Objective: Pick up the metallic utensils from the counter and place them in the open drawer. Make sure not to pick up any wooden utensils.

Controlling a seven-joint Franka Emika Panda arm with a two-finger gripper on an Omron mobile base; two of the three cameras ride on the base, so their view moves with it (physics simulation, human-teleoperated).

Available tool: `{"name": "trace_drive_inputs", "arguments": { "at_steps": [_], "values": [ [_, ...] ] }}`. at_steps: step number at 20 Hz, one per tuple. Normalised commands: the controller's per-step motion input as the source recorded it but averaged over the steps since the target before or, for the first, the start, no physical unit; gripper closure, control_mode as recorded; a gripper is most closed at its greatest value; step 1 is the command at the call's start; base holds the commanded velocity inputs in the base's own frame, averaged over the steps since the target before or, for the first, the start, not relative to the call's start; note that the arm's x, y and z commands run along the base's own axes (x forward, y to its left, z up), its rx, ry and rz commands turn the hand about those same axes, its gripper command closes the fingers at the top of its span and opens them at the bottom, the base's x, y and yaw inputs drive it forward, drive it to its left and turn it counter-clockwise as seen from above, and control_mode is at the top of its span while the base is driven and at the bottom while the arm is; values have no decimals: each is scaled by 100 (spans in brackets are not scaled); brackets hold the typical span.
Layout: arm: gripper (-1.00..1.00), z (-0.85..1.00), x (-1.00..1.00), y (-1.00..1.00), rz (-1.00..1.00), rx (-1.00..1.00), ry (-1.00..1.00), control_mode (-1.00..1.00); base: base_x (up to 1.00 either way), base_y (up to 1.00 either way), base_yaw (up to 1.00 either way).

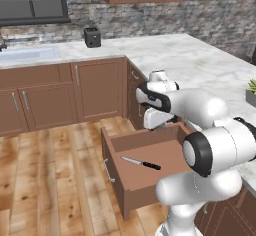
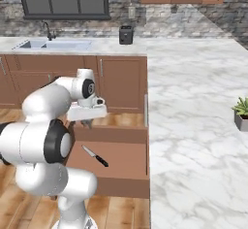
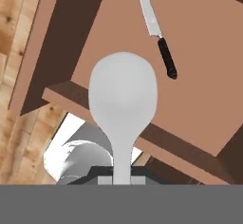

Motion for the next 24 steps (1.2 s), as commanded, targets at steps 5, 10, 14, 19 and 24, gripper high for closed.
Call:
{"name": "trace_drive_inputs", "arguments": {
  "at_steps": [5,10,14,19,24],
  "values": [
    [100,-96,0,-8,14,2,-17,-100,0,0,0],
    [100,-80,-15,-26,0,9,-29,-100,0,0,0],
    [100,-32,-11,-18,0,15,-26,-100,0,0,0],
    [100,-7,1,-4,0,6,-8,-100,0,0,0],
    [100,10,45,11,0,-6,17,-100,0,0,0]
  ]
}}
